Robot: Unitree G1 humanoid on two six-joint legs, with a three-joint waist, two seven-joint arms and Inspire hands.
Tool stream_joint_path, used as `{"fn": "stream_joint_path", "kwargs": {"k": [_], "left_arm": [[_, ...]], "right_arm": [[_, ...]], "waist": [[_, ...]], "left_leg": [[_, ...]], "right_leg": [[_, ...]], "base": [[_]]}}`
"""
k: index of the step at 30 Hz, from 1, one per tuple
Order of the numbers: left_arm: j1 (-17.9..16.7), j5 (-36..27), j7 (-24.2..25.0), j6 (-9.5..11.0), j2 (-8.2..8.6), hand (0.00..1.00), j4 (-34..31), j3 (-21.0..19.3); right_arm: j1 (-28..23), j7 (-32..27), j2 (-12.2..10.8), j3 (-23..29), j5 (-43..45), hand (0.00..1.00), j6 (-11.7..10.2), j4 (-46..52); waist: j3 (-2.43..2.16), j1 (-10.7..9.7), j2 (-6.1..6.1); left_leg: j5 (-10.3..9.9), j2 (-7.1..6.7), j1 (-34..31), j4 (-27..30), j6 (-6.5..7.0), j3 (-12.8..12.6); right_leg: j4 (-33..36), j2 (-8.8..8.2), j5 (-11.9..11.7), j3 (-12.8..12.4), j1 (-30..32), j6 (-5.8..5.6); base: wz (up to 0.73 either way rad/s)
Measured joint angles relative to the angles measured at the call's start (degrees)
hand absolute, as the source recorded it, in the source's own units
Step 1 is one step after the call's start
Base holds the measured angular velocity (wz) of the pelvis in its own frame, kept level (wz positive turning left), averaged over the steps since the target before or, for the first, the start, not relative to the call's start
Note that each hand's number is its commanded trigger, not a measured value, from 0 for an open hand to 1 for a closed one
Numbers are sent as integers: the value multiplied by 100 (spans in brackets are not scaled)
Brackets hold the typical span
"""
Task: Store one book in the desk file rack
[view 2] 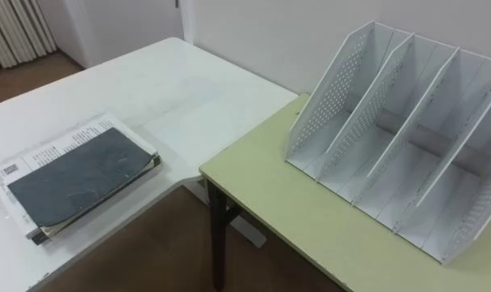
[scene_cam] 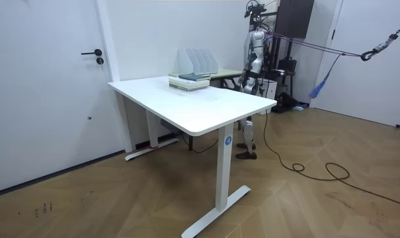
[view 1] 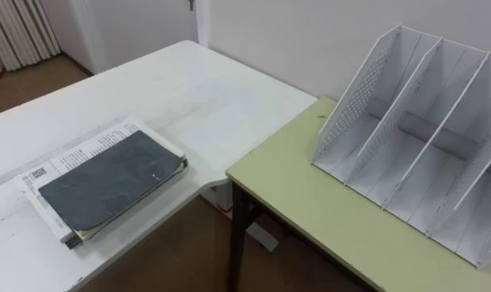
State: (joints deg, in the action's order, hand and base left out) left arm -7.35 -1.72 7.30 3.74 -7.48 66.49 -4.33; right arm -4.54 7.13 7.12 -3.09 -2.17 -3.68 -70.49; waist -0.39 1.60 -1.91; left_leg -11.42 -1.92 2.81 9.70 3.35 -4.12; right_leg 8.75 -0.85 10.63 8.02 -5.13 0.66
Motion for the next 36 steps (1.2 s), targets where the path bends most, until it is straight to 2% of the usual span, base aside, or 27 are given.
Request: {"fn": "stream_joint_path", "kwargs": {"k": [8,18,22,23,24,30,36], "left_arm": [[-1,0,7,-13,2,0,-5,22],[-11,2,14,-14,1,0,-9,22],[-40,7,-40,-12,1,0,-10,20],[-46,16,-51,-11,1,0,-13,22],[-50,24,-67,-11,1,0,-13,23],[-32,152,-182,-10,6,0,-18,102],[14,637,-235,-2,34,0,-176,113]], "right_arm": [[8,-29,0,3,0,0,2,-6],[22,-10,-1,57,-10,0,-1,-58],[27,-12,-15,79,-12,0,-6,-61],[27,-12,-19,92,-12,0,-7,-66],[27,-12,-19,101,-13,0,-11,-82],[55,-37,-19,113,-19,0,-4,-87],[57,-28,-15,158,-15,0,-10,-83]], "waist": [[38,-10,-6],[21,-46,25],[32,-119,8],[22,-131,27],[39,-139,4],[40,-150,35],[37,-152,75]], "left_leg": [[-1,-6,52,-14,0,39],[-1,-12,44,14,-1,39],[-1,-14,96,-6,-1,42],[-2,-15,106,-5,-1,42],[-2,-20,133,-8,0,42],[-6,-62,179,-10,4,62],[-7,-62,172,-11,5,62]], "right_leg": [[-7,0,0,17,-65,0],[-16,-3,4,17,-74,-2],[-34,-3,7,15,-129,-5],[-44,-3,7,14,-142,-5],[-80,-1,7,6,-180,-5],[-99,-7,8,5,-244,-7],[-101,-8,9,2,-221,-9]], "base": [[0],[0],[0],[0],[0],[0],[0]]}}
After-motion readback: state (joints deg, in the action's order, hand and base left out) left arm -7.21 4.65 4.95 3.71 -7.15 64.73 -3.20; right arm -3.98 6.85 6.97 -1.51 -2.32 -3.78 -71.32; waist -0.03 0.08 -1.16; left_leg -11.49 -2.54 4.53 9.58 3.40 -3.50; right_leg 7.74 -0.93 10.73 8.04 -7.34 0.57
